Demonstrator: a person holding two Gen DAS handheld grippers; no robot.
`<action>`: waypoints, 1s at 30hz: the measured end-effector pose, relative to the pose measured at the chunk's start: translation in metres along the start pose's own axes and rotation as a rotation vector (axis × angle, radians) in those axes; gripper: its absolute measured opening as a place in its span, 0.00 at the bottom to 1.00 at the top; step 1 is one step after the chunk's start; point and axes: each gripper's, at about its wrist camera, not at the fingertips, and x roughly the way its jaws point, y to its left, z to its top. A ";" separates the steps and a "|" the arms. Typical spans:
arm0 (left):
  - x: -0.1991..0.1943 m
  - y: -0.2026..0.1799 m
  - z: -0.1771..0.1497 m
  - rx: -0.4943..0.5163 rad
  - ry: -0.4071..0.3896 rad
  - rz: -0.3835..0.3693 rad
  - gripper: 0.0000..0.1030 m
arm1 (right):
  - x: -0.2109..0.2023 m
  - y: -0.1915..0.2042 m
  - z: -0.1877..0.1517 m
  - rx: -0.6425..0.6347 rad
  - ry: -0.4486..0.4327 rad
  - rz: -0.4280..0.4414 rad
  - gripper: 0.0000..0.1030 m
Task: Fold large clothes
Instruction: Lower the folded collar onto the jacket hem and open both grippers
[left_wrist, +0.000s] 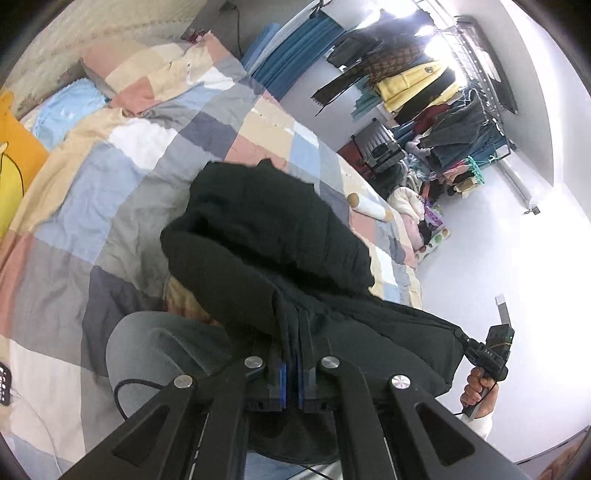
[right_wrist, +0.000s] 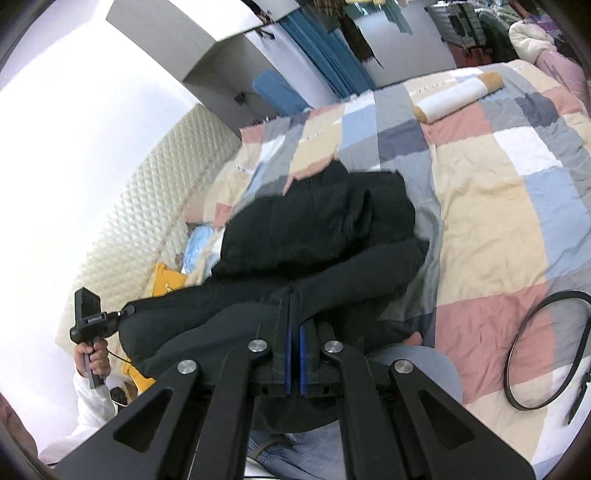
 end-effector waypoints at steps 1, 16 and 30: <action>-0.002 -0.004 0.005 0.011 -0.010 0.001 0.02 | -0.003 0.003 0.001 -0.005 -0.009 0.001 0.03; 0.066 -0.035 0.156 0.074 -0.132 0.129 0.03 | 0.069 -0.024 0.139 0.133 -0.140 0.028 0.02; 0.241 -0.016 0.288 0.051 -0.141 0.393 0.05 | 0.200 -0.081 0.233 0.252 -0.114 -0.259 0.02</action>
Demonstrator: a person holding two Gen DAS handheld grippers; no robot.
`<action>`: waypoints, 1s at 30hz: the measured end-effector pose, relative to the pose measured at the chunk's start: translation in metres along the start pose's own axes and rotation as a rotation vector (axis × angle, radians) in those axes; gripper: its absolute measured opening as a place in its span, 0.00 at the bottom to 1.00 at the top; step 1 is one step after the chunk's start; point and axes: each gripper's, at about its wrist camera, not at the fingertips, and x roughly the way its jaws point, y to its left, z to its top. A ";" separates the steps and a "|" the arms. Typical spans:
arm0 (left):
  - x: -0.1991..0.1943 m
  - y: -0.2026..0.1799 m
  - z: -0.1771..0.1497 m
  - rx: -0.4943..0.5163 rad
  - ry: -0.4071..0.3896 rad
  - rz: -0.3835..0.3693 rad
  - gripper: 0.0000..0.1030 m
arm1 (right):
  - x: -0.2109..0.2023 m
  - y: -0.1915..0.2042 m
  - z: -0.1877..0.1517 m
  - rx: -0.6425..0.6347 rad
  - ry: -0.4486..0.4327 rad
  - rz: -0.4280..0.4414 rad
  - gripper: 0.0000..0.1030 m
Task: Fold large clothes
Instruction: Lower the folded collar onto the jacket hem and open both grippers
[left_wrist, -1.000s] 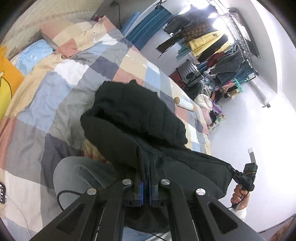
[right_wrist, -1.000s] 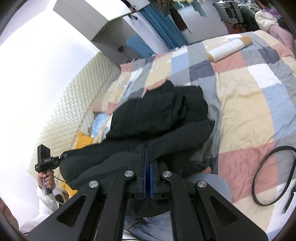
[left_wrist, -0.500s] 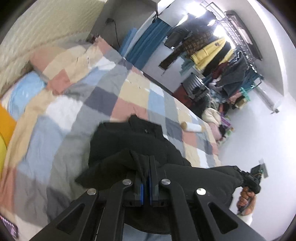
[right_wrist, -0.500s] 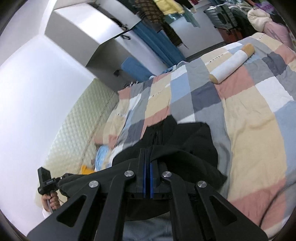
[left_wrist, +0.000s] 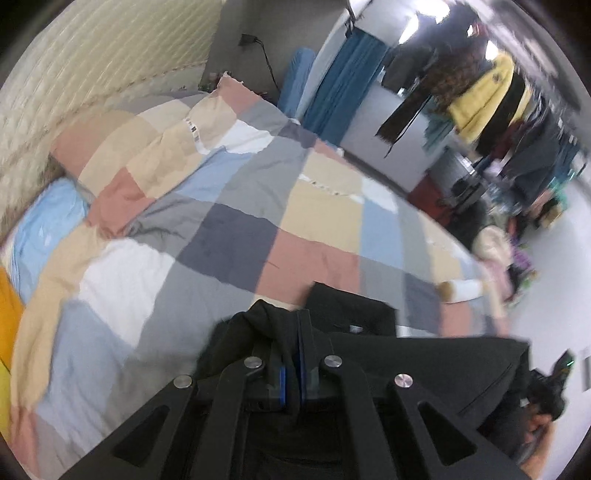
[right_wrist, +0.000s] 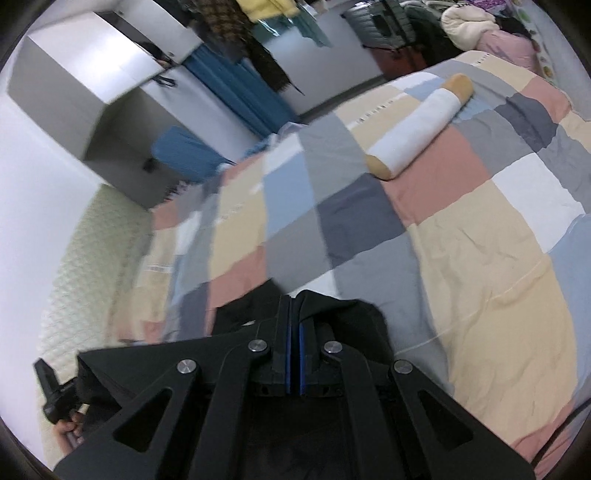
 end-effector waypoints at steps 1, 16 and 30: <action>0.017 -0.004 0.003 0.020 0.004 0.030 0.05 | 0.009 -0.001 0.003 0.000 0.006 -0.016 0.02; 0.162 -0.009 0.013 0.095 0.124 0.145 0.06 | 0.146 -0.058 0.003 0.040 0.088 -0.135 0.03; 0.067 0.033 0.000 -0.150 0.168 -0.175 0.49 | 0.059 -0.058 0.000 0.155 -0.014 0.046 0.60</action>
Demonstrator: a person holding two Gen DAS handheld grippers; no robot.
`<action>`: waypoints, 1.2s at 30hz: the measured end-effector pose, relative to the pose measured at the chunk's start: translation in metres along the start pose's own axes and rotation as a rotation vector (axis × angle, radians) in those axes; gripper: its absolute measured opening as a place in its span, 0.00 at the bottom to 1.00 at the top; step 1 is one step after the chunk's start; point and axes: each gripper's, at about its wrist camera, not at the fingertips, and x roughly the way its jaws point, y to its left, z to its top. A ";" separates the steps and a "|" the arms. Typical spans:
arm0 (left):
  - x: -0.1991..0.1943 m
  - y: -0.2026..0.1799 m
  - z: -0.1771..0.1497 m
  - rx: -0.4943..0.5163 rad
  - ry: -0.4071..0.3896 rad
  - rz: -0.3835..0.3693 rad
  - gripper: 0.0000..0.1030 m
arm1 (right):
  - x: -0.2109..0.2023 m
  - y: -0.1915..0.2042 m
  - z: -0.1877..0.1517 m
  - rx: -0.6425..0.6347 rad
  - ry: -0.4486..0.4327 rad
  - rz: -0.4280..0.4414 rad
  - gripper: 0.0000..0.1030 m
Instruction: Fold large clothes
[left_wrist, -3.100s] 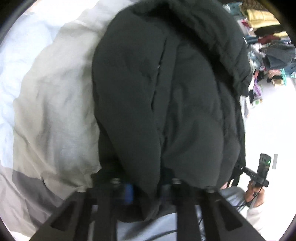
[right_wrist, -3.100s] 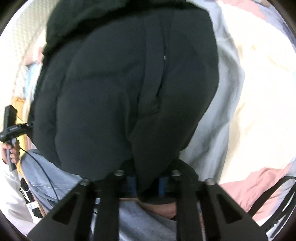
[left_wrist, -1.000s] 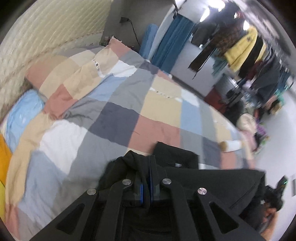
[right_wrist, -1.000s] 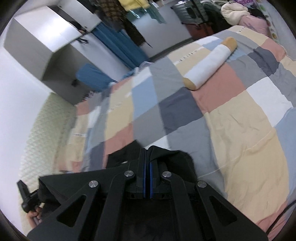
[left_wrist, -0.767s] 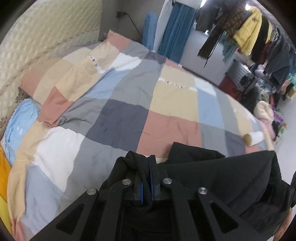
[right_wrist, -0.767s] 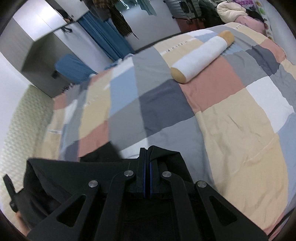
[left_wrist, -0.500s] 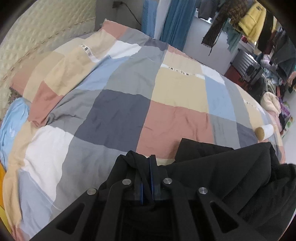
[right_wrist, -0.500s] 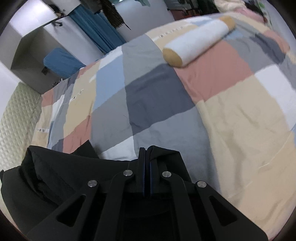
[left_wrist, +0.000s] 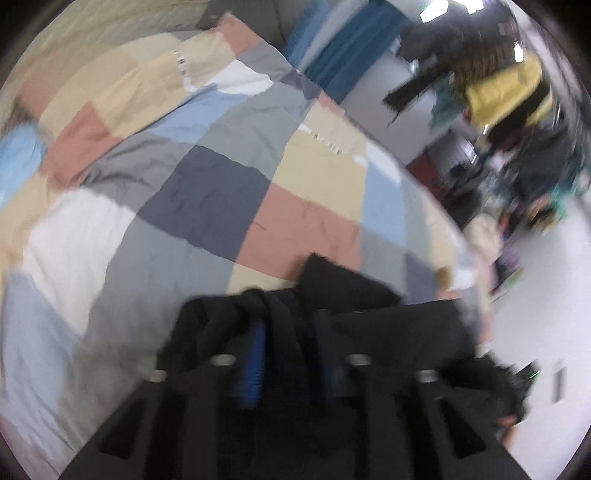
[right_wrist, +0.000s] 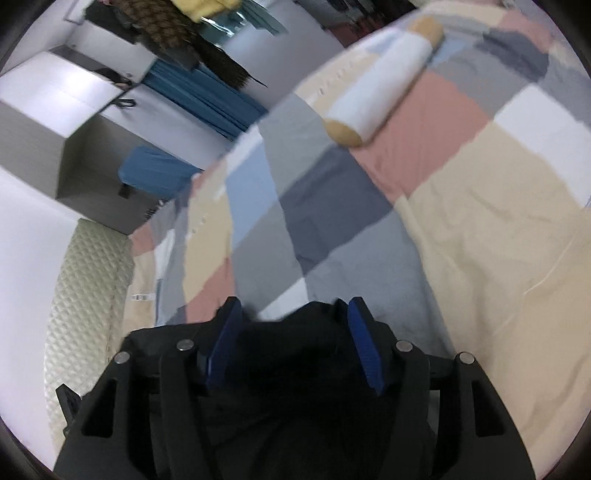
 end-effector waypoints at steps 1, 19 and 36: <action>-0.019 0.001 -0.003 -0.008 -0.029 -0.035 0.58 | -0.011 0.005 0.000 -0.017 -0.012 -0.001 0.60; -0.007 -0.107 -0.149 0.605 -0.265 0.082 0.70 | -0.016 0.124 -0.166 -0.543 -0.026 0.016 0.68; 0.111 -0.088 -0.081 0.556 -0.268 0.231 0.73 | 0.118 0.144 -0.137 -0.660 -0.017 -0.157 0.76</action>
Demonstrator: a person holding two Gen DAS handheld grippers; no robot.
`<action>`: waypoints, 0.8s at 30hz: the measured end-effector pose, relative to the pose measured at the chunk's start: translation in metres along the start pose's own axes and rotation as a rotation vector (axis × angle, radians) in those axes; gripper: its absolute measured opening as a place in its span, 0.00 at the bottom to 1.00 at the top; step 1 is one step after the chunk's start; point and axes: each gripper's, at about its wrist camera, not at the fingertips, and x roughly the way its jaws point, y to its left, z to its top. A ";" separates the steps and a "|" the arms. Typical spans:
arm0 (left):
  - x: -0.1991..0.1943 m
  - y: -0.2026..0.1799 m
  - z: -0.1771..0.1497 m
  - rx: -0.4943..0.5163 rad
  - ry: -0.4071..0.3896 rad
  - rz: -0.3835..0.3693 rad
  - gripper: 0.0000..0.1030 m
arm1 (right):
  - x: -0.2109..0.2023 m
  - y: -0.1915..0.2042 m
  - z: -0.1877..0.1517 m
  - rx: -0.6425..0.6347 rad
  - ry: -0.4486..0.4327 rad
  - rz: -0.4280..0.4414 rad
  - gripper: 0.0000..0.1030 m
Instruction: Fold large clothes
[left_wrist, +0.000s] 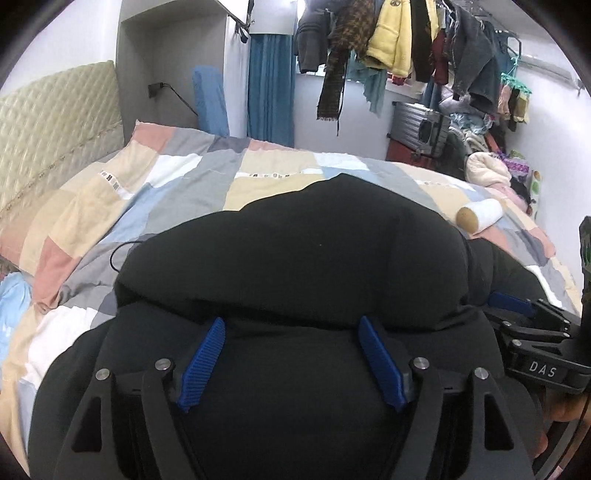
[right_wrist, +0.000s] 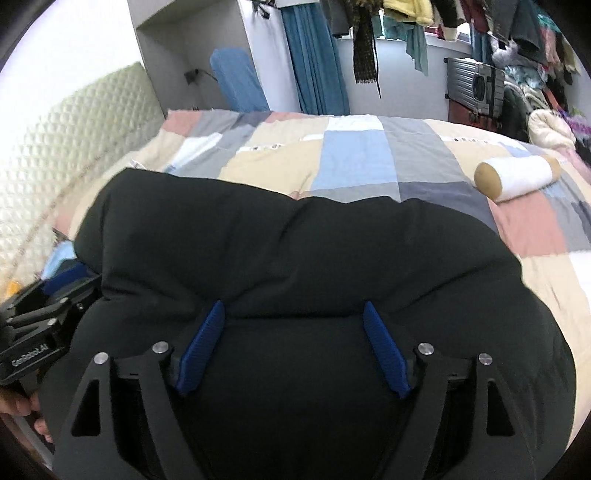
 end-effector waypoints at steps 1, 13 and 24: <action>0.005 0.000 0.000 0.004 0.008 0.004 0.73 | 0.005 0.001 0.001 -0.005 0.005 -0.003 0.76; 0.011 0.002 0.001 0.013 0.034 -0.029 0.74 | 0.012 0.000 -0.003 0.008 0.015 0.010 0.77; -0.001 0.070 0.026 -0.050 -0.017 0.058 0.74 | -0.016 -0.048 0.027 0.003 -0.012 0.003 0.78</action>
